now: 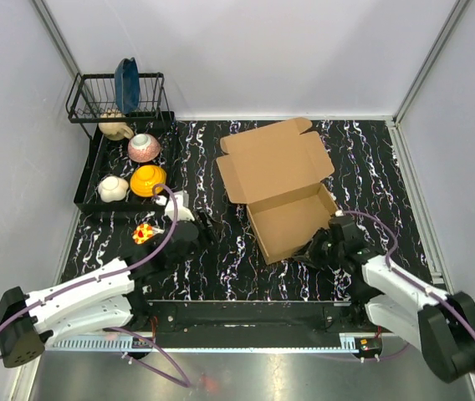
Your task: Fold the paper box
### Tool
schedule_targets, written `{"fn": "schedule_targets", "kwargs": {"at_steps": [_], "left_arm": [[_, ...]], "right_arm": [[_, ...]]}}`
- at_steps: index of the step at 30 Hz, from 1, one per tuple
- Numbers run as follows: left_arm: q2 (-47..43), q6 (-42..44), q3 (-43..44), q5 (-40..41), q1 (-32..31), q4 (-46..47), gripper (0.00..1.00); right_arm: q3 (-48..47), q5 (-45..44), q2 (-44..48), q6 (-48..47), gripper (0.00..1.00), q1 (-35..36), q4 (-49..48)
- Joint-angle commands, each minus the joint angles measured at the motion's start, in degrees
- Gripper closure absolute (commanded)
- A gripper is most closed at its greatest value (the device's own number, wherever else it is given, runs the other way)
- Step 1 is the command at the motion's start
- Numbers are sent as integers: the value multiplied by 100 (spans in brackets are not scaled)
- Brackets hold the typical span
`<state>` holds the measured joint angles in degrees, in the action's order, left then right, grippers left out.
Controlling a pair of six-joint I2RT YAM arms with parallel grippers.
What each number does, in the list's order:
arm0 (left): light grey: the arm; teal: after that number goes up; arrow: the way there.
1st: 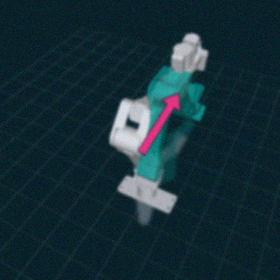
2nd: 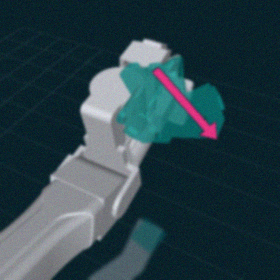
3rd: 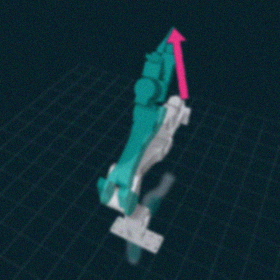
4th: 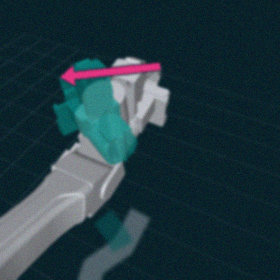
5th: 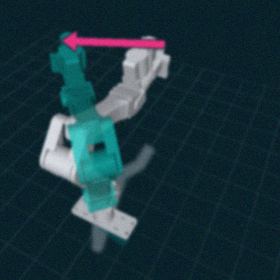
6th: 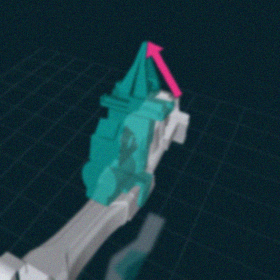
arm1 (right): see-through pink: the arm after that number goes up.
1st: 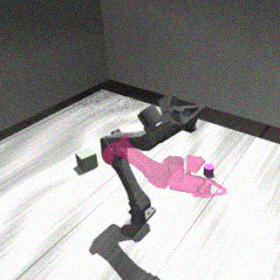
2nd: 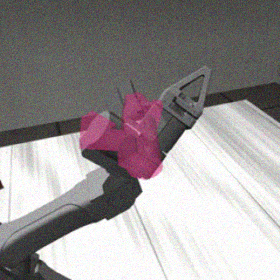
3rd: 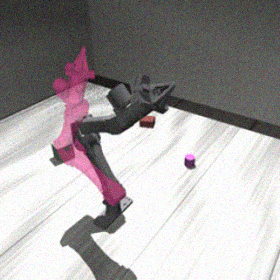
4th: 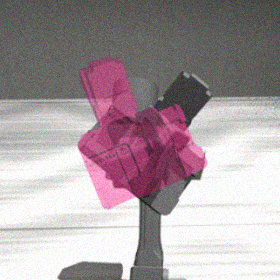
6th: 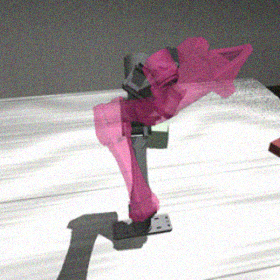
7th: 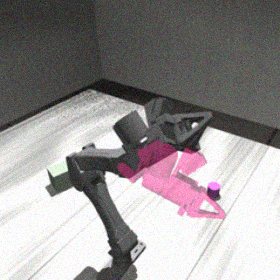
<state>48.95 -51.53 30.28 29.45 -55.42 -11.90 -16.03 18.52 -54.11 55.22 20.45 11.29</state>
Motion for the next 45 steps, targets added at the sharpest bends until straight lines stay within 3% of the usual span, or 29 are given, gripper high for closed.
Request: {"fn": "schedule_targets", "kwargs": {"at_steps": [1,5,8,10,13,14,17,21,25,28,30,32,37,45], "left_arm": [[-272,-50,127,508,-13,-198,32],[-386,-120,22,702,-13,-330,31],[-439,-278,-92,807,-4,-514,31],[-518,-305,-84,878,-4,-637,31],[-720,-297,21,1211,5,-945,30],[-764,-279,65,1412,31,-1128,29],[-869,-261,267,1581,399,-1567,28],[-651,-533,504,1511,1521,-2429,25],[-325,-946,602,1537,2437,-3054,20],[-140,-816,540,1187,3456,-2906,20],[53,-596,296,485,4175,-2310,20],[376,-438,206,19,4468,-1810,22],[984,-323,127,-325,4628,-1008,23],[1775,-446,197,-493,4663,-770,21]], "right_arm": [[21,-402,-609,656,76,572,-1716],[31,-683,-1301,859,71,1004,-2822],[-154,-649,-1725,841,69,1180,-3027],[-102,-692,-1430,789,68,1198,-2975],[-407,-911,-361,237,64,1198,-1871],[-540,-982,-59,26,62,1198,-962],[-1137,-1228,856,-905,54,1207,342],[-1806,-1027,1165,-1461,46,1225,1023],[-1965,-938,1367,-1541,46,1207,911],[-1886,-921,1455,-1593,45,1225,735],[-1895,-886,1456,-1699,45,1216,717],[-1930,-824,1517,-1778,45,1225,717],[-2114,-815,1746,-2023,44,1225,805],[-2220,-710,1623,-2156,43,1225,735]]}}
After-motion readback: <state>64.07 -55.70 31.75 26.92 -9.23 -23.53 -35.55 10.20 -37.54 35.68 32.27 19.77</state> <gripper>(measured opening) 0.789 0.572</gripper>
